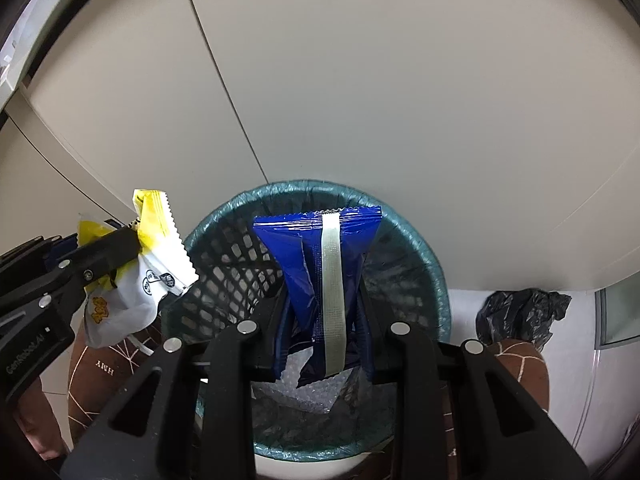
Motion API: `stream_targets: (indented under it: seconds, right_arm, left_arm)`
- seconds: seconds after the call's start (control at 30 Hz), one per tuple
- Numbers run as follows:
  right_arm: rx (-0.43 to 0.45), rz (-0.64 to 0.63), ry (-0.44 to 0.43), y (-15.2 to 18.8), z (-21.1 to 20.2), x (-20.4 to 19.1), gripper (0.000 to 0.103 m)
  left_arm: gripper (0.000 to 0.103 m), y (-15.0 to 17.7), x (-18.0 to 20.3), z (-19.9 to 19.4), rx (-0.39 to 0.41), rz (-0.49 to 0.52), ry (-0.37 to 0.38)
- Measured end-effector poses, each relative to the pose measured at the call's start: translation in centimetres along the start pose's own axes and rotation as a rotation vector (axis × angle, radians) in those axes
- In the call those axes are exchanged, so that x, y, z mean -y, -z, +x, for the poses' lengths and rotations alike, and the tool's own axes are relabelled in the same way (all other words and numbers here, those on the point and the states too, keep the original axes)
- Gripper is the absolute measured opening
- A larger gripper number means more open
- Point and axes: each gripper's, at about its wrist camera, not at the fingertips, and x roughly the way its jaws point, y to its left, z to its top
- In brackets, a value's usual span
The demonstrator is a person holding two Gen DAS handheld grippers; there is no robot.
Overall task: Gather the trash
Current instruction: 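Open the right tool to drop the blue bag while the left tool releases the yellow bag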
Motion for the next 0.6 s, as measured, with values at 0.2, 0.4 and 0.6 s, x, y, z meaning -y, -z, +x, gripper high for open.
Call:
stream_targets:
  seconds: [0.2,0.4,0.6]
  right_arm:
    - [-0.013,0.003,-0.014,0.1,0.8,0.6,0.03]
    - [-0.007,0.015,-0.029,0.2,0.6,0.8,0.05]
    - [0.006,0.034,-0.026,0.3,-0.1,1.6,0.071]
  left_arm:
    - [0.023,0.1,-0.8,0.7,-0.009,-0.002,-0.012]
    - [0.023,0.0,0.2,0.8,-0.019,-0.004,-0.019]
    - [0.023,-0.3,0.9,1.3,-0.033,0.002,-0.02]
